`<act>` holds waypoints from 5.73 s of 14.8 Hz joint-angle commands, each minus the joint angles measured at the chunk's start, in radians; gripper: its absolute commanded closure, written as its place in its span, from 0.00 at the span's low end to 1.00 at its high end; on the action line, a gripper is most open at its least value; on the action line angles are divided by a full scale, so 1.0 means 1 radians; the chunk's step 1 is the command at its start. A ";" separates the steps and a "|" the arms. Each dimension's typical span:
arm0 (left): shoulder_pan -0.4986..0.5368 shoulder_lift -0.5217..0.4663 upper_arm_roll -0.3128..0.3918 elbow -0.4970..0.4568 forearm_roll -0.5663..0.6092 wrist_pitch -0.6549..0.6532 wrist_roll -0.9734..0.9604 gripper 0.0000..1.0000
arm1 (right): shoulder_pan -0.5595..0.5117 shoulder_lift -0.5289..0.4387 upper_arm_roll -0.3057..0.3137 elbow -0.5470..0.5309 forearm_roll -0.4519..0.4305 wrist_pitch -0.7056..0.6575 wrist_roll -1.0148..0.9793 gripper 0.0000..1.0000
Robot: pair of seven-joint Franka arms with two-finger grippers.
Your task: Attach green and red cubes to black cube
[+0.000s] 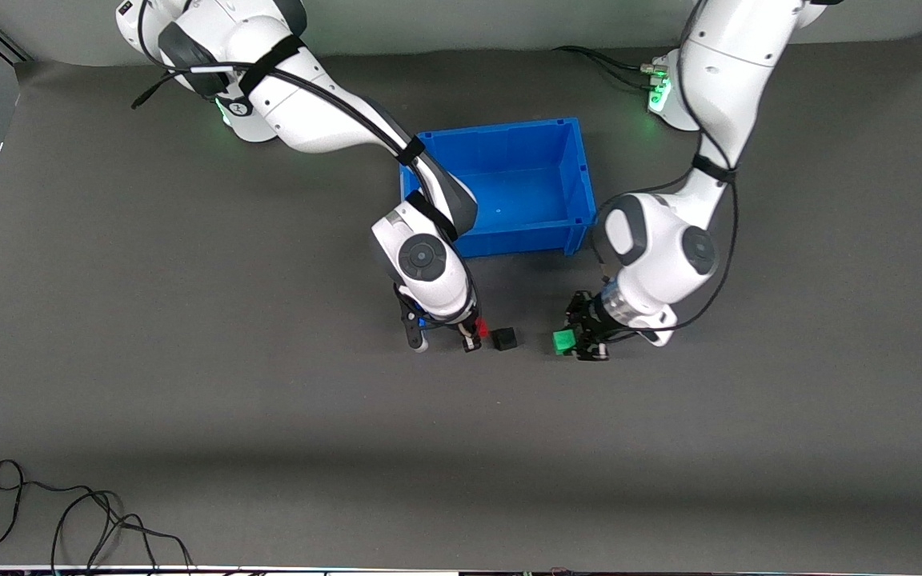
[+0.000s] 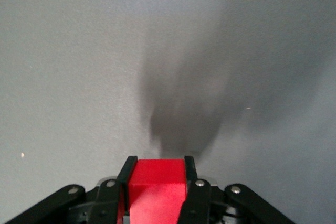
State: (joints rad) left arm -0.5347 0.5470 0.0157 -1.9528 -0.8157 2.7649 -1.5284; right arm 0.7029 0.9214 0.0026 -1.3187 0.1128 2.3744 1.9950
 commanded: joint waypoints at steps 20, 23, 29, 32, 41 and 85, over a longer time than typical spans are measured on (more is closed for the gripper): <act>-0.117 0.114 -0.020 0.060 -0.017 0.156 -0.154 0.82 | 0.001 0.148 -0.009 0.182 -0.019 -0.018 0.116 0.97; -0.122 0.129 -0.019 0.098 -0.017 0.156 -0.182 0.82 | -0.003 0.148 -0.009 0.184 -0.019 -0.015 0.113 0.23; -0.136 0.171 -0.019 0.166 -0.014 0.156 -0.217 0.76 | -0.023 0.146 -0.009 0.190 -0.018 -0.015 0.099 0.07; -0.139 0.171 -0.019 0.164 -0.003 0.156 -0.207 0.00 | -0.057 0.125 -0.006 0.193 -0.015 -0.020 0.096 0.04; -0.059 -0.028 0.067 0.063 0.010 -0.086 0.144 0.00 | -0.158 -0.143 -0.007 0.188 -0.010 -0.429 -0.241 0.01; 0.478 -0.621 0.016 0.305 0.796 -1.206 1.513 0.00 | -0.750 -0.918 -0.013 -0.246 -0.099 -0.887 -1.889 0.00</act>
State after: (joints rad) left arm -0.0690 -0.0468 0.0453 -1.6401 -0.0391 1.5808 -0.0350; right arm -0.0238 0.0603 -0.0338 -1.4983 0.0315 1.4514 0.1250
